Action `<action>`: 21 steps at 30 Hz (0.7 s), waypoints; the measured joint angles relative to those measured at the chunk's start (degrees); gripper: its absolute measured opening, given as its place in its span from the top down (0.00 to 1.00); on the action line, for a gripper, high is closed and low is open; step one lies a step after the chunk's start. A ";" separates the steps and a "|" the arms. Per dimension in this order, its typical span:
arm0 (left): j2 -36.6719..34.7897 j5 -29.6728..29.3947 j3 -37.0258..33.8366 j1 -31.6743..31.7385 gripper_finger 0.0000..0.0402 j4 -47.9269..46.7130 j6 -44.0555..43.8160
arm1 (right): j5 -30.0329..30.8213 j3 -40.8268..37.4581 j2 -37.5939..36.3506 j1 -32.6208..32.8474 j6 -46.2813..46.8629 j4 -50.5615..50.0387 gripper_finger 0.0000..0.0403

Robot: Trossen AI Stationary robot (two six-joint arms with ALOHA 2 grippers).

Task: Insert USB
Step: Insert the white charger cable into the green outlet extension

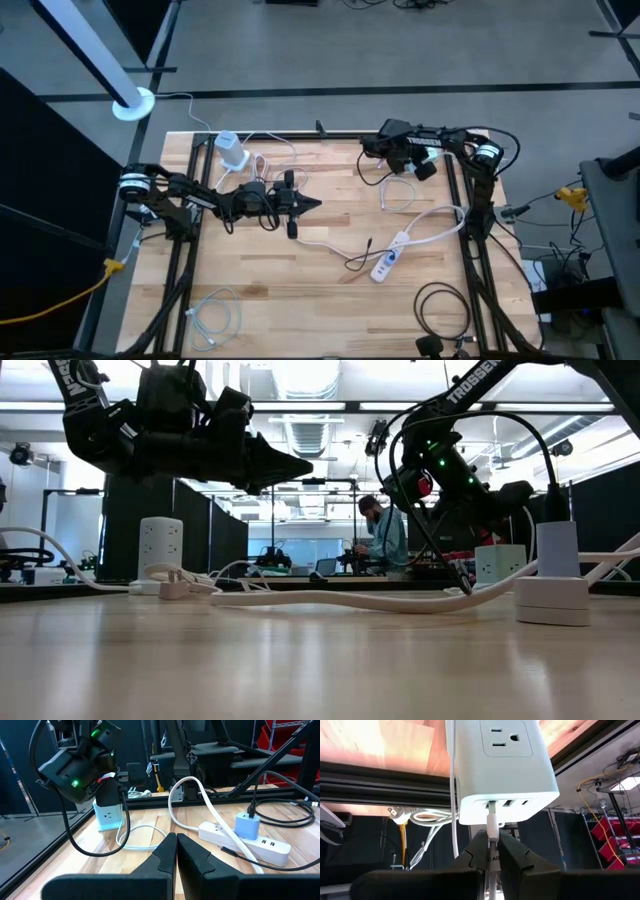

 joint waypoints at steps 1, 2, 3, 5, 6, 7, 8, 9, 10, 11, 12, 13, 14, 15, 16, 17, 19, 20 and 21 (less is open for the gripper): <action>-0.02 0.00 -0.06 0.00 1.00 0.02 -0.10 | 0.03 0.00 -0.05 0.02 0.00 -0.04 0.97; 0.00 0.00 -0.15 -0.06 1.00 -0.04 -0.17 | -0.05 0.00 -0.18 0.01 0.00 -0.01 0.97; 0.00 0.00 -0.18 -0.10 1.00 -0.09 -0.31 | -0.26 0.00 -0.37 0.01 0.00 0.08 0.97; 0.00 0.00 -0.20 -0.32 1.00 -0.13 -0.37 | -0.68 -0.04 -0.81 0.01 -0.04 0.24 0.97; 0.00 0.01 -0.20 -0.45 1.00 -0.11 -0.37 | -0.82 -0.04 -1.00 0.03 -0.04 0.27 0.97; 0.00 0.01 -0.20 -0.48 1.00 -0.11 -0.37 | -1.06 -0.04 -1.17 0.02 -0.02 0.27 0.97; 0.00 0.02 -0.20 -0.49 1.00 -0.13 -0.37 | -1.51 -0.04 -1.30 -0.03 -0.09 0.29 0.97; 0.00 0.02 -0.20 -0.50 1.00 -0.12 -0.37 | -2.08 -0.04 -1.42 -0.09 -0.25 0.21 0.97; 0.00 0.02 -0.20 -0.48 1.00 -0.11 -0.37 | -2.62 -0.04 -1.45 -0.20 -0.34 0.04 0.97; 0.00 0.02 -0.20 -0.48 1.00 -0.11 -0.37 | -2.85 -0.04 -1.45 -0.22 -0.42 -0.10 0.97; 0.00 0.02 -0.20 -0.48 1.00 -0.11 -0.37 | -2.85 -0.04 -1.45 -0.23 -0.45 -0.07 0.97; 0.00 0.02 -0.20 -0.48 1.00 -0.11 -0.37 | -2.83 -0.04 -1.45 -0.23 -0.58 -0.04 0.97; 0.00 0.02 -0.20 -0.48 1.00 -0.11 -0.37 | -2.85 -0.04 -1.45 -0.23 -0.61 0.00 0.97; 0.00 0.02 -0.20 -0.49 1.00 -0.11 -0.37 | -2.85 -0.04 -1.45 -0.23 -0.57 0.09 0.97; 0.00 0.02 -0.20 -0.50 1.00 -0.11 -0.37 | -2.85 -0.04 -1.45 -0.23 -0.55 0.16 0.97; 0.00 0.02 -0.20 -0.50 1.00 -0.11 -0.37 | -2.86 -0.04 -1.45 -0.23 -0.55 0.17 0.97; 0.00 0.02 -0.20 -0.52 1.00 -0.11 -0.37 | -2.90 -0.04 -1.45 -0.21 -0.55 0.23 0.97; 0.00 0.02 -0.20 -0.52 1.00 -0.13 -0.37 | -2.92 -0.04 -1.45 -0.21 -0.49 0.24 0.97; 0.00 0.02 -0.20 -0.52 1.00 -0.15 -0.37 | -2.96 -0.04 -1.45 -0.21 -0.46 0.23 0.97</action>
